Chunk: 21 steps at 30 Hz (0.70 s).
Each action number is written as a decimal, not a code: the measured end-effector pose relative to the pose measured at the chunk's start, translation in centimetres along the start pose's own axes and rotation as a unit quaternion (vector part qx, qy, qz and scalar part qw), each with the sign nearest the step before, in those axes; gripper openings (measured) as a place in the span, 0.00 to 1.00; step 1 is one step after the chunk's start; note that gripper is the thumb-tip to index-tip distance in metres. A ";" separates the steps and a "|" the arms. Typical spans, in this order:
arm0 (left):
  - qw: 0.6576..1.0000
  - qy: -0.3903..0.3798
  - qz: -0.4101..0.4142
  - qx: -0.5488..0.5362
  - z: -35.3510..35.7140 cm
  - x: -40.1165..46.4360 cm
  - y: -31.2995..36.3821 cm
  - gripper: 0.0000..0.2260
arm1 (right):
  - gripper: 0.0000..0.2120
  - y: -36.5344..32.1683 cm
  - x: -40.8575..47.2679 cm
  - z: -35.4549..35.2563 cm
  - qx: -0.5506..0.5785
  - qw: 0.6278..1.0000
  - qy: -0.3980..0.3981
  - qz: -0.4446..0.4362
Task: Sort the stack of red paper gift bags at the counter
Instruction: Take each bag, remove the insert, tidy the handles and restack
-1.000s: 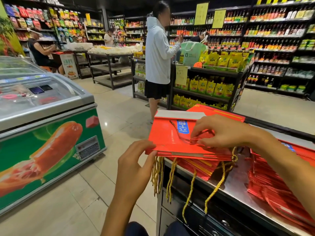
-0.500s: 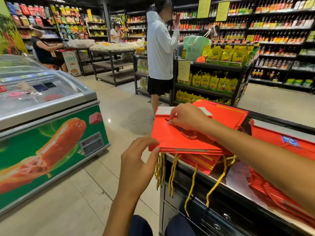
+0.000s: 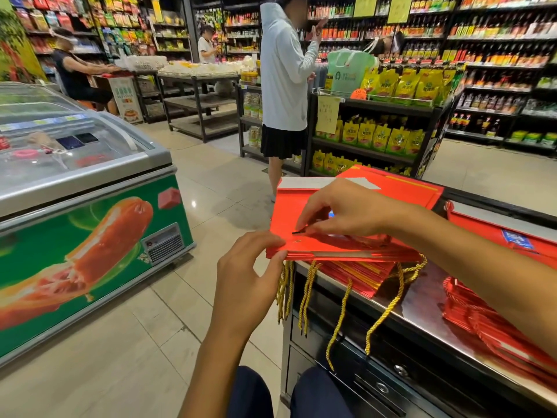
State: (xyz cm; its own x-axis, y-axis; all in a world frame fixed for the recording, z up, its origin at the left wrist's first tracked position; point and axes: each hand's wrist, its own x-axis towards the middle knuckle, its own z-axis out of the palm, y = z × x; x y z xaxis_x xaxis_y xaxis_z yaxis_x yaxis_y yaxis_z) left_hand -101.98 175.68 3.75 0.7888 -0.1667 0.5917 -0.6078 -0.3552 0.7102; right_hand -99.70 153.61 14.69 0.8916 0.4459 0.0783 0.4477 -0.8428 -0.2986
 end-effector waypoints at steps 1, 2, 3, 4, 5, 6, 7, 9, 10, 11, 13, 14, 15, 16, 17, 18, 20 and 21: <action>1.000 -0.001 -0.001 0.000 0.0 0.0 0.0 0.07 | 0.07 0.0 0.1 0.2 0.000 1.000 0.003 0.001; 1.000 -0.003 -0.001 0.001 0.1 -0.1 0.0 0.07 | 0.07 0.0 0.1 0.4 -0.002 1.000 0.007 0.002; 1.000 -0.005 -0.003 0.003 0.0 -0.1 0.0 0.07 | 0.06 0.0 0.2 0.6 -0.004 1.000 0.012 0.002; 1.000 -0.007 -0.004 0.005 0.0 -0.1 0.1 0.07 | 0.05 0.0 0.2 0.7 -0.001 1.000 0.017 -0.001; 1.000 -0.009 -0.004 0.007 0.0 -0.2 0.1 0.07 | 0.04 0.0 0.1 0.7 0.005 1.000 0.022 -0.007; 1.000 -0.010 -0.002 0.008 0.0 -0.2 0.1 0.07 | 0.04 0.0 0.1 0.7 0.010 1.000 0.024 -0.016; 1.000 -0.009 0.000 0.009 0.0 -0.2 0.1 0.07 | 0.03 -0.1 -0.1 0.5 0.005 0.999 0.023 -0.028; 1.000 -0.007 0.000 0.008 0.0 -0.2 0.1 0.07 | 0.04 -0.6 -0.3 0.0 -0.040 0.998 0.009 -0.055; 1.000 -0.007 -0.002 0.007 0.0 -0.2 0.1 0.07 | 0.04 -0.8 -0.4 -0.2 -0.069 0.995 -0.003 -0.067; 1.000 -0.006 -0.003 0.007 0.1 -0.2 0.1 0.07 | 0.05 -1.1 -0.5 -0.4 -0.094 0.993 -0.014 -0.075; 1.000 -0.003 -0.003 0.006 0.2 -0.2 0.1 0.07 | 0.06 -1.6 -0.6 -0.5 -0.122 0.989 -0.024 -0.086; 1.000 -0.002 -0.003 0.004 0.2 -0.2 0.2 0.07 | 0.06 -1.7 -0.6 -0.5 -0.128 0.987 -0.025 -0.090; 1.000 0.000 -0.002 0.001 0.2 -0.2 0.3 0.07 | 0.07 -1.9 -0.6 -0.5 -0.132 0.987 -0.024 -0.093; 1.000 0.003 -0.001 -0.002 0.2 -0.2 0.3 0.06 | 0.07 -2.0 -0.5 -0.5 -0.136 0.986 -0.022 -0.094; 1.000 0.006 0.001 -0.005 0.2 -0.2 0.4 0.06 | 0.08 -2.1 -0.5 -0.5 -0.140 0.985 -0.023 -0.094; 1.000 0.008 0.000 -0.005 0.2 -0.2 0.4 0.05 | 0.08 -2.3 -0.5 -0.5 -0.146 0.984 -0.025 -0.094; 1.000 0.013 -0.002 -0.004 0.3 -0.3 0.5 0.05 | 0.09 -2.6 -0.5 -0.5 -0.163 0.981 -0.030 -0.098; 1.000 0.017 -0.001 -0.006 0.3 -0.2 0.5 0.05 | 0.09 -2.7 -0.5 -0.5 -0.172 0.979 -0.032 -0.104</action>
State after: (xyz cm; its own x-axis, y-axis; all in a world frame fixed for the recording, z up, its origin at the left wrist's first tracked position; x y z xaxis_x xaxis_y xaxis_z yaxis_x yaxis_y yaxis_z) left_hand -102.43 175.27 3.82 0.7861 -0.1346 0.6032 -0.6080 -0.3441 0.7155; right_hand -101.27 155.52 15.91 0.7781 0.6269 0.0398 0.6246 -0.7789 0.0560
